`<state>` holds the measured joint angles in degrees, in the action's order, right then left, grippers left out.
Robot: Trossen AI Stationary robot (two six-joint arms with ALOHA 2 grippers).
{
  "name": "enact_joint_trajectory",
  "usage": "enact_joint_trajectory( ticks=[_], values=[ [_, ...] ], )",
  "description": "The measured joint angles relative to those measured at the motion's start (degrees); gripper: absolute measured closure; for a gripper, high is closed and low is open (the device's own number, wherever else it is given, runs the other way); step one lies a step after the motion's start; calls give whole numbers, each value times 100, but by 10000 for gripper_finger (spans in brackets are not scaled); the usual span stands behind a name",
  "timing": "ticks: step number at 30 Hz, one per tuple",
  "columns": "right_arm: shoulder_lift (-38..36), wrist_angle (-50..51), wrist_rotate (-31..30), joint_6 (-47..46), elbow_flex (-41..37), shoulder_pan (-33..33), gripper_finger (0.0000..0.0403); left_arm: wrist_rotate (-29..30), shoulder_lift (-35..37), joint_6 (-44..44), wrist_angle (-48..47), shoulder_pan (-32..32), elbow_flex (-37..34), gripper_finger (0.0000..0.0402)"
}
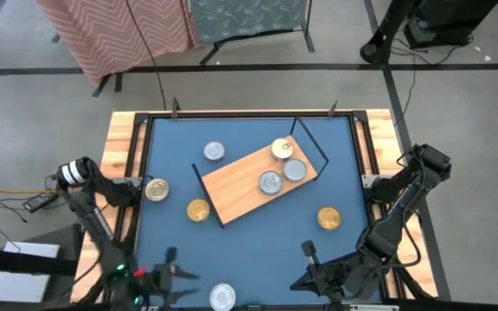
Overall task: Stack canned seafood by type on shelf
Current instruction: Put the red tuna can on the shelf
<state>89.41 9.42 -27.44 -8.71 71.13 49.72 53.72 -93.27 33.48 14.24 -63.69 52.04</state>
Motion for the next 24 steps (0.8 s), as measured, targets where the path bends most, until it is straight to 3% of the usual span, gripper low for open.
enact_joint_trajectory(
  ticks=[4,6,8,12,20,24],
  values=[
    [0,1,14,-3,0,-10,392,-2621,-208,-973,3408,663,-983,255],
    [0,-22,14,-35,0,-10,392,-3516,-119,-1034,4109,935,-1359,255],
    [0,-38,19,-59,0,21,392,-3898,98,-996,4296,1090,-1710,255],
    [0,-40,18,-98,0,116,392,-3943,908,-1106,4260,1125,-2575,255],
    [0,-4,13,-164,0,85,392,-2572,3501,-1402,4679,959,-4667,255],
    [0,-25,9,-223,0,-13,392,-2662,4230,-2155,5074,960,-5053,255]
  ],
)
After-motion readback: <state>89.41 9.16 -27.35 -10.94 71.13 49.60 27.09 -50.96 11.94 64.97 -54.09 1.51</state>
